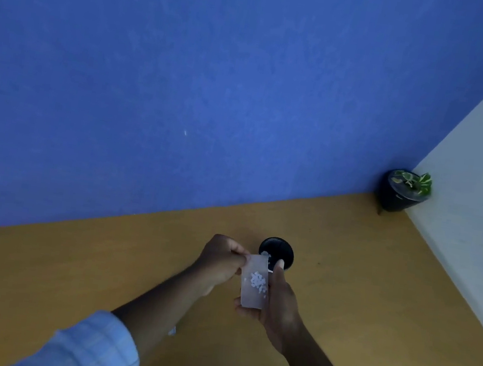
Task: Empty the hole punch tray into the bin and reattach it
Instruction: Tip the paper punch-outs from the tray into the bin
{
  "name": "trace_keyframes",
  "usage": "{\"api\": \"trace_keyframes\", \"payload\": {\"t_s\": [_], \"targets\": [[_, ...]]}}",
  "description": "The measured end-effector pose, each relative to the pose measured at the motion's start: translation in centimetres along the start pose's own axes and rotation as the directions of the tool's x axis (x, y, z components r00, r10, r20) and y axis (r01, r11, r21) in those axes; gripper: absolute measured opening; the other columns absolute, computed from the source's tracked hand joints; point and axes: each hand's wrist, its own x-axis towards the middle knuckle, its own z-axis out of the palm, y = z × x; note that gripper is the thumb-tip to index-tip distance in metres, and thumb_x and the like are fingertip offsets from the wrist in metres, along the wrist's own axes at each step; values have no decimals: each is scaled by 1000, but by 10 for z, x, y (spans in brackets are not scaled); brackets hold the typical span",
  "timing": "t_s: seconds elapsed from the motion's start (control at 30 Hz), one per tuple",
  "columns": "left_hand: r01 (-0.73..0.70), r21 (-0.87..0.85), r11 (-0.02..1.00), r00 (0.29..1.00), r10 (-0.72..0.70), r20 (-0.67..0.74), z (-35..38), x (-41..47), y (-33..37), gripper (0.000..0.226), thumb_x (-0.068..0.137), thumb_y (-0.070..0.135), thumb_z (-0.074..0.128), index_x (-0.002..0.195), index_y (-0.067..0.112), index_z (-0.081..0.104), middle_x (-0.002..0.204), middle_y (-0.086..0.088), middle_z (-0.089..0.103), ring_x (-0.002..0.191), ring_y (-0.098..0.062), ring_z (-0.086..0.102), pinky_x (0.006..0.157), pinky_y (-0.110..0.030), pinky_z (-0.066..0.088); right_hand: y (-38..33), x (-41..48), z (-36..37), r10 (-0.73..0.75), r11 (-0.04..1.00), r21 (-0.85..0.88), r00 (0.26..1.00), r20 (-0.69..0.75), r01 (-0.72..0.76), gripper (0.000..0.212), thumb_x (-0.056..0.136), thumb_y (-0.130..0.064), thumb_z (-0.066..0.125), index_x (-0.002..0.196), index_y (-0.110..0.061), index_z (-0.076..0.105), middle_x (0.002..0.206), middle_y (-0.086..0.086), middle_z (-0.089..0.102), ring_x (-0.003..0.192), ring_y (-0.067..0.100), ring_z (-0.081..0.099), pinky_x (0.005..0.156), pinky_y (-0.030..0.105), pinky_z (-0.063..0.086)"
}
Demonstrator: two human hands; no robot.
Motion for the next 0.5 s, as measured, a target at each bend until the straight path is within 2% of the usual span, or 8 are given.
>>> {"api": "trace_keyframes", "payload": {"t_s": [0.07, 0.2, 0.3, 0.4, 0.5], "targets": [[-17, 13, 1000, 1000, 17, -23, 1, 16, 10, 11, 97, 11, 70, 96, 6, 80, 95, -14, 82, 76, -18, 73, 60, -26, 55, -7, 1, -4, -65, 996, -75, 993, -98, 58, 65, 106, -63, 34, 110, -17, 80, 100, 18, 82, 88, 40, 79, 73, 50, 66], [-61, 22, 998, 996, 62, -59, 7, 47, 26, 11, 94, 11, 70, 96, 8, 80, 95, -13, 81, 82, -23, 74, 77, -40, 64, -19, 8, -18, -225, 943, -293, 950, -216, 157, 48, 109, -52, 40, 104, -22, 77, 101, 11, 80, 81, 24, 74, 65, 41, 63], [-81, 29, 996, 994, 83, -67, 14, 60, 37, 8, 93, 13, 71, 89, 12, 78, 95, -13, 81, 82, -26, 76, 75, -38, 62, -20, 20, -32, -365, 863, -451, 898, -244, 228, 39, 102, -53, 45, 99, -29, 76, 93, -2, 77, 85, 20, 71, 76, 48, 63], [-105, 52, 993, 992, 108, -69, 22, 72, 43, 14, 95, 14, 71, 83, 20, 74, 96, -13, 81, 92, -30, 79, 77, -37, 61, -20, 33, -44, -436, 808, -529, 867, -242, 259, 32, 102, -39, 49, 108, -23, 77, 94, -3, 76, 90, 19, 69, 82, 42, 57], [-124, 79, 989, 989, 130, -73, 28, 82, 44, 8, 96, 15, 70, 90, 15, 76, 96, -14, 80, 94, -32, 79, 74, -36, 61, -24, 39, -51, -422, 806, -540, 875, -238, 242, 28, 105, -19, 53, 121, -18, 76, 101, 2, 81, 96, 23, 74, 84, 40, 57]]}}
